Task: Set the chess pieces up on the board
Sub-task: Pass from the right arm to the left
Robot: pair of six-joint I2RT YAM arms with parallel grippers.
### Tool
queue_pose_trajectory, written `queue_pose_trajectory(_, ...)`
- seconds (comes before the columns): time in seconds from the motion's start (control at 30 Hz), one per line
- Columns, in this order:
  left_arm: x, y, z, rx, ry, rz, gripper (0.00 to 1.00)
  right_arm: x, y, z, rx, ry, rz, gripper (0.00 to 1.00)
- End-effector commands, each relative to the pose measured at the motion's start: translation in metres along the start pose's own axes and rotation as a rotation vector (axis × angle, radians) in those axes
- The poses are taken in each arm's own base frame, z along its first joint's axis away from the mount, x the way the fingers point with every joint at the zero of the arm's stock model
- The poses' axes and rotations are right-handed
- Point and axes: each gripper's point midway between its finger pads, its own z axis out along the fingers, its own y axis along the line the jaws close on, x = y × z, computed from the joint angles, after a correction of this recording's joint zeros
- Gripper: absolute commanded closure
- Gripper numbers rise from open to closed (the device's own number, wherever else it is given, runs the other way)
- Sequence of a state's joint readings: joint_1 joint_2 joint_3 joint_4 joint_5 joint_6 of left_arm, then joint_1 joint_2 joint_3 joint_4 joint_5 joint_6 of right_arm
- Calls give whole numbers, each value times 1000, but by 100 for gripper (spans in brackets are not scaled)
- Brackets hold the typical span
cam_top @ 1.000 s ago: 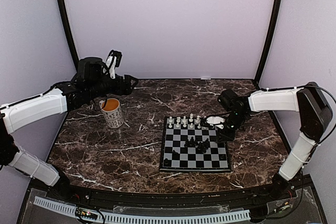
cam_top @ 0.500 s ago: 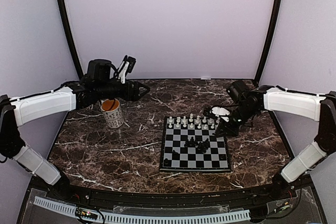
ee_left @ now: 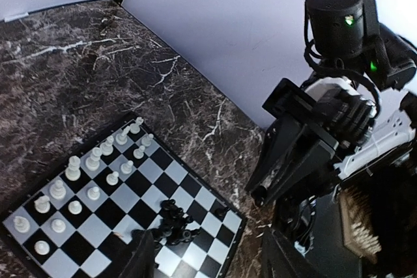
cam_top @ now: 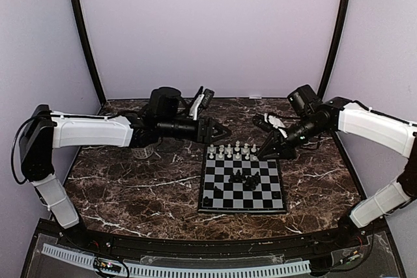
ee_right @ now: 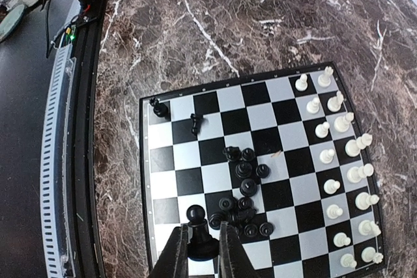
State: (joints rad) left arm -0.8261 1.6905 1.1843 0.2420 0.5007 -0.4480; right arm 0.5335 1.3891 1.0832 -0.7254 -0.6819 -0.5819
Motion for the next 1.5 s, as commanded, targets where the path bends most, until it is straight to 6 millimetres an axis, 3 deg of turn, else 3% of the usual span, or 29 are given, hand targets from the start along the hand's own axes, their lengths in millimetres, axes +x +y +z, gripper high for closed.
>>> queue_pose_trajectory(0.0,-2,-27,18,188,-44,-219,40,-30,6,-10,-45,-98,-50,88)
queue_pose_trajectory(0.13,-1,-43,30,298,-26,-278,45,-35,5,-8,-54,-103,-49,88)
queue_pose_trajectory(0.33,11,-53,47,314,20,-292,52,-33,-2,-4,-33,-94,-40,88)
queue_pose_trajectory(0.63,17,-53,56,301,39,-304,63,-34,-1,-4,-36,-99,-37,87)
queue_pose_trajectory(1.17,24,-54,70,287,98,-292,69,-37,-1,-5,-36,-108,-40,86)
queue_pose_trajectory(1.47,25,-55,70,284,103,-288,78,-39,-2,-5,-38,-110,-38,86)
